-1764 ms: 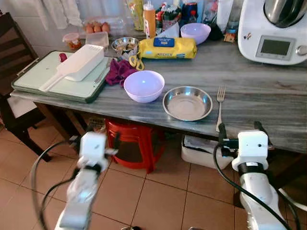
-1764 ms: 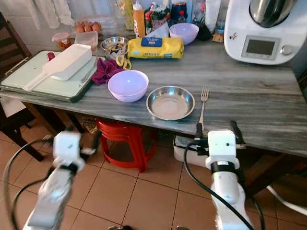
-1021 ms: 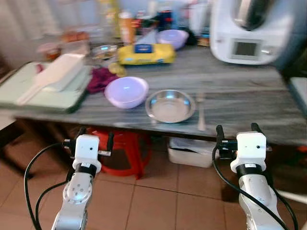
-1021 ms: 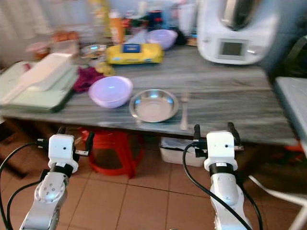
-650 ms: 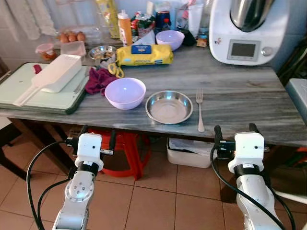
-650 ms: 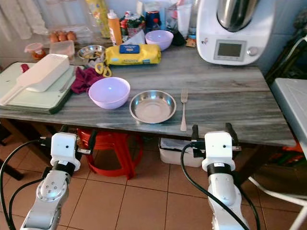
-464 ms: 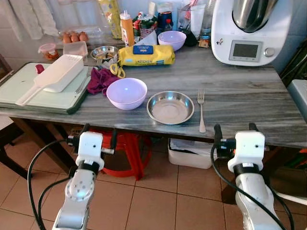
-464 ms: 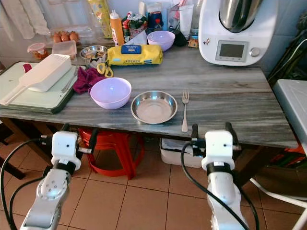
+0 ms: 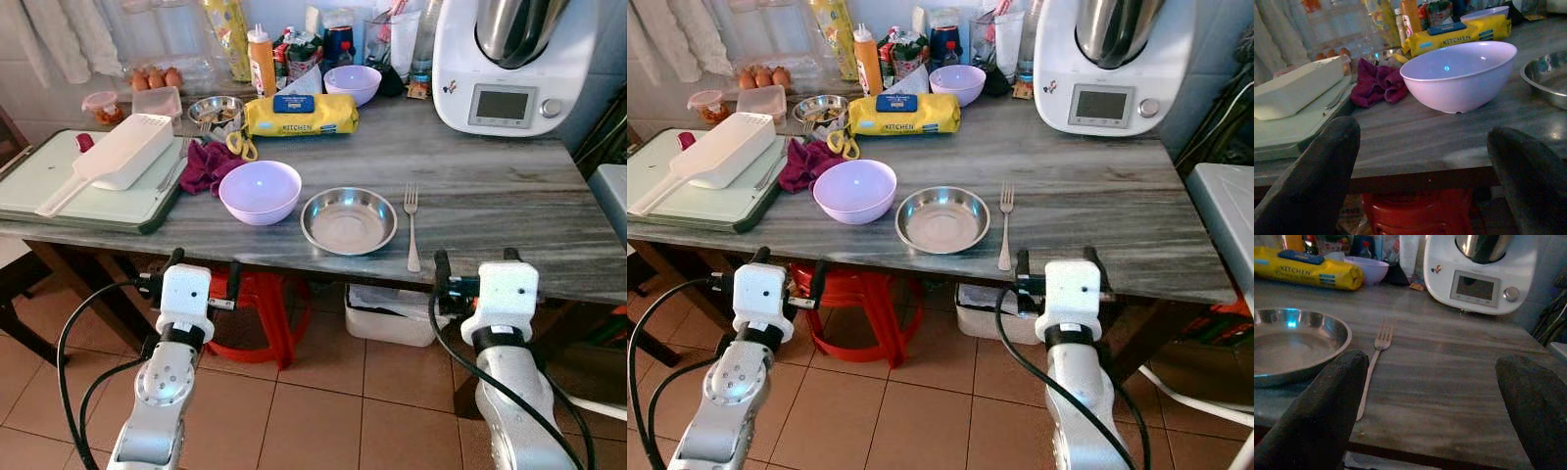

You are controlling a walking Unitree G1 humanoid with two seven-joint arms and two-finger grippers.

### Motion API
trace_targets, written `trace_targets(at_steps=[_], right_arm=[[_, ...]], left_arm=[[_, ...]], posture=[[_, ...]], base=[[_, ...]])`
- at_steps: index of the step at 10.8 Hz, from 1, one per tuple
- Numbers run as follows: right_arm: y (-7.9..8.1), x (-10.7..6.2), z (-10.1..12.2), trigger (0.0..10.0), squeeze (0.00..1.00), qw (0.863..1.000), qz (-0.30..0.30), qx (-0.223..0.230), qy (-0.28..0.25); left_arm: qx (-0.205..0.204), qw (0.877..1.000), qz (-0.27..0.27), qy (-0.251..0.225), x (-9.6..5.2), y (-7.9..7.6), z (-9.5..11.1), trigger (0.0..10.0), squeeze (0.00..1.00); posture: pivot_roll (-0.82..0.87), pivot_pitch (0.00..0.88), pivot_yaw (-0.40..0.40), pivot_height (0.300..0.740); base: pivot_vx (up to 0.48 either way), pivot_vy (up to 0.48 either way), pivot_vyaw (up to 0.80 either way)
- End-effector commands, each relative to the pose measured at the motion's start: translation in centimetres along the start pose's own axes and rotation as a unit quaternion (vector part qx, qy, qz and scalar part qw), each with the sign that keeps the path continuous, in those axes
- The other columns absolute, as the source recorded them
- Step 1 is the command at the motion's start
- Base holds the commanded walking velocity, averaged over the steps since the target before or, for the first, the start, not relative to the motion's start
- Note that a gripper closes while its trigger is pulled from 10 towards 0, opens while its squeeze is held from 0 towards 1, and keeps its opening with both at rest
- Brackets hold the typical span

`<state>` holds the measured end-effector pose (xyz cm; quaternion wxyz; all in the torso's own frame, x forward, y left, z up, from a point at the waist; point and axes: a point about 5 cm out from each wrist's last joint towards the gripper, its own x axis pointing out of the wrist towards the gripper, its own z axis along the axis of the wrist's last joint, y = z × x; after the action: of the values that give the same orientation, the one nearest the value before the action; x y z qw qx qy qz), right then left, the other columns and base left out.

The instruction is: Setting the table

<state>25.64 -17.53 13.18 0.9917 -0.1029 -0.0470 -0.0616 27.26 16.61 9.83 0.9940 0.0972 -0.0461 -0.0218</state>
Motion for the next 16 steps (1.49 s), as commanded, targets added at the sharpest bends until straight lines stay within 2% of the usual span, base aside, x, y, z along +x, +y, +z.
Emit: trace_targets(at_steps=[1,3,4,10,13,16], right_arm=[[-0.05,0.2,-0.03,10.0,0.0,1.0,-0.003,-0.008,-0.005],[0.26,0.04,-0.32,10.0,0.0,1.0,0.011,0.02,0.011],[0.46,-0.16,-0.47,10.0,0.0,0.998,0.023,0.055,0.021],[0.25,0.21,-0.73,10.0,0.0,0.999,0.01,0.041,0.022],[0.35,0.31,-0.93,10.0,0.0,0.998,0.003,0.059,0.033],[0.44,0.57,-0.57,10.0,0.0,0.998,0.01,0.05,0.021]], left_arm=[[0.005,1.0,0.003,0.001,0.11,0.03,0.16,10.0,0.0],[0.004,1.0,0.002,0.004,0.16,-0.03,0.14,10.0,0.0],[0.005,1.0,0.003,0.005,0.19,-0.03,0.13,10.0,0.0],[0.008,1.0,0.002,0.009,0.3,-0.03,0.2,10.0,0.0],[0.01,1.0,0.001,0.011,0.5,-0.05,0.31,10.0,0.0],[0.01,1.0,0.004,0.009,0.81,0.04,0.52,10.0,0.0]], posture=[[-0.16,0.063,0.085,0.74],[-0.16,0.064,0.085,0.74],[-0.16,0.064,0.085,0.74],[-0.16,0.067,0.092,0.74],[-0.16,0.07,0.099,0.74],[-0.16,0.069,0.097,0.74]], base=[[0.0,0.0,0.0],[0.0,0.0,0.0],[0.0,0.0,0.0],[0.0,0.0,0.0],[-0.244,0.0,0.0],[-0.252,0.0,0.0]])
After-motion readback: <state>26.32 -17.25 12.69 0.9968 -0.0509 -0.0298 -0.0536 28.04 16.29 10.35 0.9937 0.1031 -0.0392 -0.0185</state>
